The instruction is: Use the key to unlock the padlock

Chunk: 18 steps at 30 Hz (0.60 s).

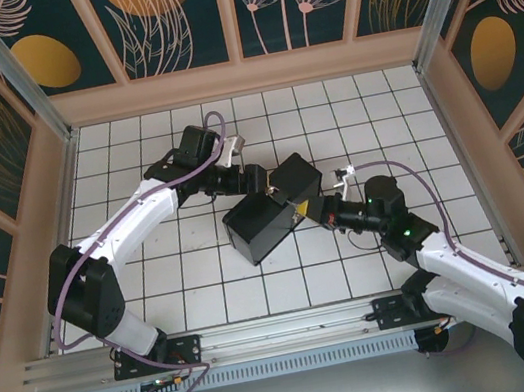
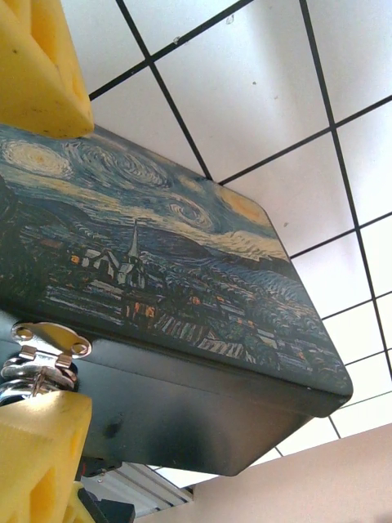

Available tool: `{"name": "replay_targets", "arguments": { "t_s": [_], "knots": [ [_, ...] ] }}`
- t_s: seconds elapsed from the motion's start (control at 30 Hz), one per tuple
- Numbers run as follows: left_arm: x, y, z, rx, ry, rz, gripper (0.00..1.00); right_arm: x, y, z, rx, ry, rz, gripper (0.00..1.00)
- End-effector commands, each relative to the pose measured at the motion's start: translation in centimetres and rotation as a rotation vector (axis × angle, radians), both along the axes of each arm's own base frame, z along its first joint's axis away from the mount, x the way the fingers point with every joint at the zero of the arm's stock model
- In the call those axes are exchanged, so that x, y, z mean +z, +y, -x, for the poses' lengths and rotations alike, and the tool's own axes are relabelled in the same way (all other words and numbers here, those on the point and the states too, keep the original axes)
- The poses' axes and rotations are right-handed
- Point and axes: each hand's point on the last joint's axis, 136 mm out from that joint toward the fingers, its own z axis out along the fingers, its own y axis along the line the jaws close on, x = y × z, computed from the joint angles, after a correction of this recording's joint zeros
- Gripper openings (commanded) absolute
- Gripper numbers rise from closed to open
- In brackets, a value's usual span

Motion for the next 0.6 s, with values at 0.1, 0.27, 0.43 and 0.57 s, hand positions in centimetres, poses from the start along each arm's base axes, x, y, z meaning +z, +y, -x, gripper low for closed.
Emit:
{"name": "replay_targets", "arguments": {
  "t_s": [0.1,0.27,0.43,0.57],
  "knots": [
    [0.82,-0.29,0.30,-0.005,-0.013,0.026,0.81,0.28,0.29,-0.18,0.004,-0.018,-0.022,0.00],
    [0.66,-0.18,0.31,0.001,-0.009,0.023,0.81,-0.04,0.31,-0.14,0.005,-0.009,-0.016,0.00],
    [0.74,-0.22,0.41,-0.001,-0.009,0.032,0.80,0.07,0.31,-0.24,-0.001,-0.009,-0.024,0.00],
    [0.92,-0.57,0.86,-0.014,-0.007,0.046,0.79,0.04,0.48,-0.28,0.002,0.009,-0.044,0.00]
  ]
}}
